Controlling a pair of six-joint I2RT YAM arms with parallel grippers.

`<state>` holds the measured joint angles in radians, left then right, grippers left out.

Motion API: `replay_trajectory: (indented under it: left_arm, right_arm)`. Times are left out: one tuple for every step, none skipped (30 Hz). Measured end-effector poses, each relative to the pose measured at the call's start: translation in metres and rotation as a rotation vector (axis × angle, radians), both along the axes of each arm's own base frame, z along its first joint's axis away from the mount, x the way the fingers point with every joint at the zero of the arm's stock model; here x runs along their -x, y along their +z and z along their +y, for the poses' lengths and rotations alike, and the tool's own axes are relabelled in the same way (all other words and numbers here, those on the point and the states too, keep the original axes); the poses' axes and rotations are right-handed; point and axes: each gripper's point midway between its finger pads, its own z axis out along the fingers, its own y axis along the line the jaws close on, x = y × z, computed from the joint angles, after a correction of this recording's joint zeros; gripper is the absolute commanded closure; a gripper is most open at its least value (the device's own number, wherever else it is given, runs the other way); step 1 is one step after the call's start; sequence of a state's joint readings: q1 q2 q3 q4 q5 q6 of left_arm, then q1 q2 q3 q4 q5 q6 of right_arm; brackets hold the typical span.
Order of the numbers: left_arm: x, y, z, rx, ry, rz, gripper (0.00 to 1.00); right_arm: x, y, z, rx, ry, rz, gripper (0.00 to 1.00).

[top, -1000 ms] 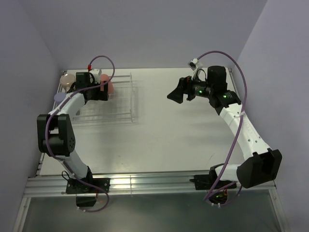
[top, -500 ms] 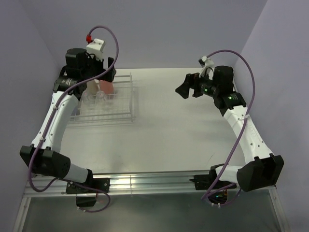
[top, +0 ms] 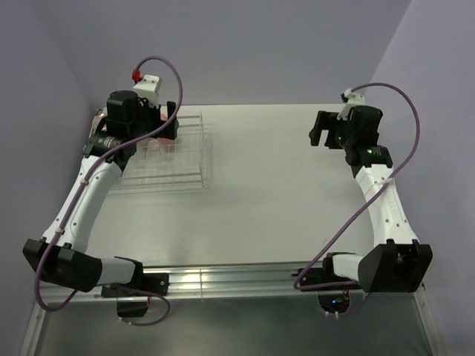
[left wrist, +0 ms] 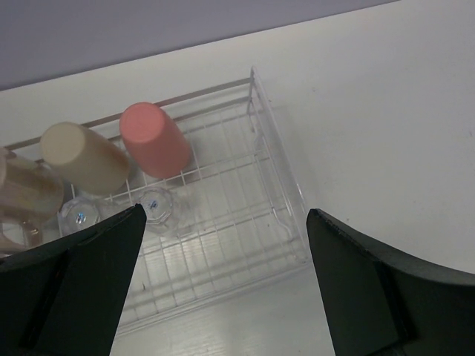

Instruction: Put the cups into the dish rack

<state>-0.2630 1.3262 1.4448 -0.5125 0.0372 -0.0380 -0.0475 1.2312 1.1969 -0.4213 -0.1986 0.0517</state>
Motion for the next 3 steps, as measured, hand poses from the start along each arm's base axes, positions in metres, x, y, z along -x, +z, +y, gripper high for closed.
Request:
replay_trajectory:
  left_arm:
    - [-0.0002, -0.0010, 0.0029, -0.006, 0.017, 0.003, 0.01]
    - [-0.0005, -0.0014, 0.0045, -0.008, 0.027, 0.004, 0.01]
    - [-0.0009, -0.0013, 0.0067, -0.010, 0.039, 0.003, 0.01]
  right_arm:
    - [0.0017, -0.0017, -0.0001, 0.000, -0.001, 0.002, 0.00]
    - [0.0041, -0.0035, 0.0000, 0.001, -0.001, 0.006, 0.00]
    - [0.0062, -0.0045, 0.0002, 0.001, 0.000, 0.007, 0.00]
